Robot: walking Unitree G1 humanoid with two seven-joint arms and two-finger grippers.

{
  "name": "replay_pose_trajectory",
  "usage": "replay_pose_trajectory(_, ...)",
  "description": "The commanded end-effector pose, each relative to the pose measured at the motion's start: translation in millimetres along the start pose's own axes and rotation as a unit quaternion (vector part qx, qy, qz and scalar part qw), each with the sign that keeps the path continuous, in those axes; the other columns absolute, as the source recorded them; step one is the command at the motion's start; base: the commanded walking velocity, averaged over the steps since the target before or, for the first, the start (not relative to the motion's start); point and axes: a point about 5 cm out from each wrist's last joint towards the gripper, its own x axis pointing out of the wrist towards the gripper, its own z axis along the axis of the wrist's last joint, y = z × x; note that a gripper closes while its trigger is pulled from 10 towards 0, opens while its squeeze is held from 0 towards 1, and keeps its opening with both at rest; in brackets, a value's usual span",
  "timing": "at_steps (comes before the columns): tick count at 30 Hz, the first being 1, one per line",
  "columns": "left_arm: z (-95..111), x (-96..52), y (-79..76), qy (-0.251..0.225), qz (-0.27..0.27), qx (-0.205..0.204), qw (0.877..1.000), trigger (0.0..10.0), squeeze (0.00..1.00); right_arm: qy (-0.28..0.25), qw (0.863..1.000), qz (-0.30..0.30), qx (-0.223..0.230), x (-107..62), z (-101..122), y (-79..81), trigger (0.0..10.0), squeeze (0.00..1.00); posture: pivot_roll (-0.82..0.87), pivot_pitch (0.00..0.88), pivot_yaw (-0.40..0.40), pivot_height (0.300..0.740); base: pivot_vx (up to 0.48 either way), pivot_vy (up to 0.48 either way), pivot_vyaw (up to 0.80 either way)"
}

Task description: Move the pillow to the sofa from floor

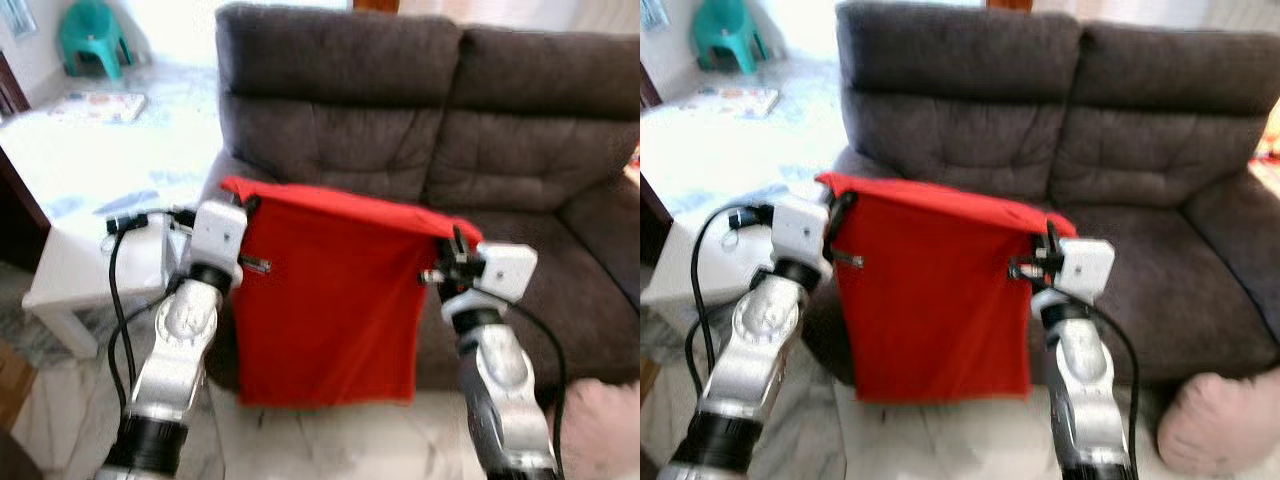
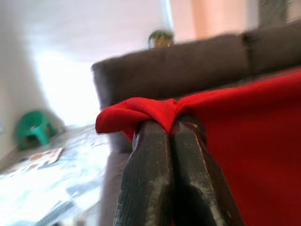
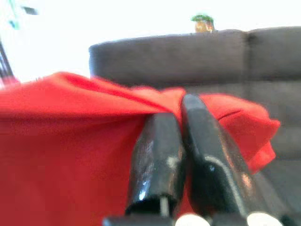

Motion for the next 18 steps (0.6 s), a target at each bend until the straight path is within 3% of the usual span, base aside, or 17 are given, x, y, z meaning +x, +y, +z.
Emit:
replay_pose_trajectory(1,17,6.0,9.2,-0.035,0.025,0.005,0.999,10.0,0.00,-0.067,0.997,-0.026,-0.007,3.0,29,-12.7,10.0,0.00,0.03,0.000,-0.065,0.740,0.386,0.000,0.00)
replay_pose_trajectory(7,45,19.8,22.6,-0.081,0.040,0.021,0.996,10.0,0.00,-0.102,0.995,-0.017,-0.010,11.0,48,-6.3,10.0,0.00,0.03,0.000,-0.067,0.740,0.389,0.000,0.00)
replay_pose_trajectory(18,74,34.7,35.0,-0.118,0.053,0.022,0.991,10.0,0.00,-0.141,0.990,-0.014,-0.001,17.9,72,-1.8,10.0,0.00,0.03,0.000,-0.065,0.740,0.389,0.000,0.00)
